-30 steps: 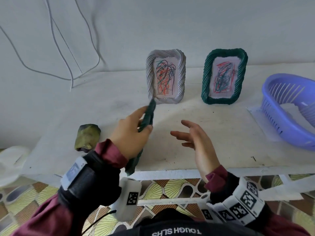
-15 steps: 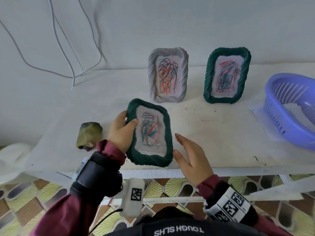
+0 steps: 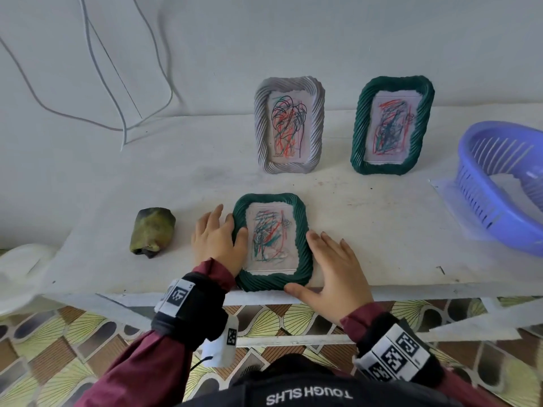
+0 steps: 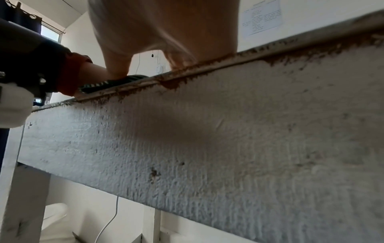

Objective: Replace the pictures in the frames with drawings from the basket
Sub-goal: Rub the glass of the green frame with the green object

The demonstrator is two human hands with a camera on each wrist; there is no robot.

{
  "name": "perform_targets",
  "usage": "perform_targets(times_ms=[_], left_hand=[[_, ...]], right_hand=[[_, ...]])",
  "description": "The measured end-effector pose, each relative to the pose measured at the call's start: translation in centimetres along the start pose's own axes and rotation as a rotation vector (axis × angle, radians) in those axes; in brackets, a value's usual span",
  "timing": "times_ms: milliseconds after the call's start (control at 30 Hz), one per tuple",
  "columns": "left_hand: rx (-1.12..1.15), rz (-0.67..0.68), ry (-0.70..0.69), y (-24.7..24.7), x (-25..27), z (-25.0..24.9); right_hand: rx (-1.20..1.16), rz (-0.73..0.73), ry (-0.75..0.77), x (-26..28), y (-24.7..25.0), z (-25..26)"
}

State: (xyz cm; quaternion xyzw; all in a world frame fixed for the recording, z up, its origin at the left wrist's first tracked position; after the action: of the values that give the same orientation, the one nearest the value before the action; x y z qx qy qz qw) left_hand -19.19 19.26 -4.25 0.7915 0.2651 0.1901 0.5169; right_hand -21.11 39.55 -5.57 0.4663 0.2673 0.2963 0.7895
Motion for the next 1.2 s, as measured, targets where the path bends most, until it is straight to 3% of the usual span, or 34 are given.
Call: perform_targets(times_ms=[167,333,433,500,567,733,867,1000,1067,1200], left_hand=[[0.017,0.023,-0.014,-0.6,0.3,0.8],[0.241,-0.345,-0.002,3.9,0.5,2.9],[0.214,-0.416,0.215,6.4,-0.4,5.9],[0.176,-0.317,0.420,7.0,-1.1,8.3],[0.234,-0.186,0.461,6.9,-1.3,9.9],[0.451,-0.184,0.217,6.8,-0.1,9.5],[0.625,-0.046,0.199,6.6,0.2,8.6],[0.967,0.127,0.179,6.4,1.1,6.1],[1.086,0.233,0.124,6.0,1.7,4.1],[1.152,0.379,-0.037,4.8,3.4,0.1]], right_hand=[[0.016,0.013,0.013,0.0,-0.4,-0.2],[0.032,0.028,0.000,0.0,-0.4,-0.3],[0.049,0.058,-0.010,0.0,-0.3,-0.3],[0.038,0.063,-0.017,0.0,-0.3,-0.3],[0.033,0.066,-0.017,0.0,-0.4,-0.3],[0.027,0.062,-0.002,0.0,-0.5,-0.3],[-0.016,0.042,-0.005,-0.2,-0.3,-0.4],[-0.127,-0.209,0.054,-0.5,0.6,0.9],[-0.275,-0.325,0.129,-0.8,1.3,2.2],[-0.692,-0.330,0.143,-2.2,2.2,5.1]])
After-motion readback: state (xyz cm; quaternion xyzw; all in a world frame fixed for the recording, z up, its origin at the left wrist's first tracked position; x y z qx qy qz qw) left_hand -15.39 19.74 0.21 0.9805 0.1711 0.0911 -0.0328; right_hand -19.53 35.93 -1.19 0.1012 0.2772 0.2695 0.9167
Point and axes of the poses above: each hand's wrist, its own x-axis away from the middle knuckle, its own y-axis out of the back of the hand, z = x × y, the point moved 5 cm from there along -x, towards the middle knuckle, and after that the axes turned 12 degrees about y, right-handed, at the moved point
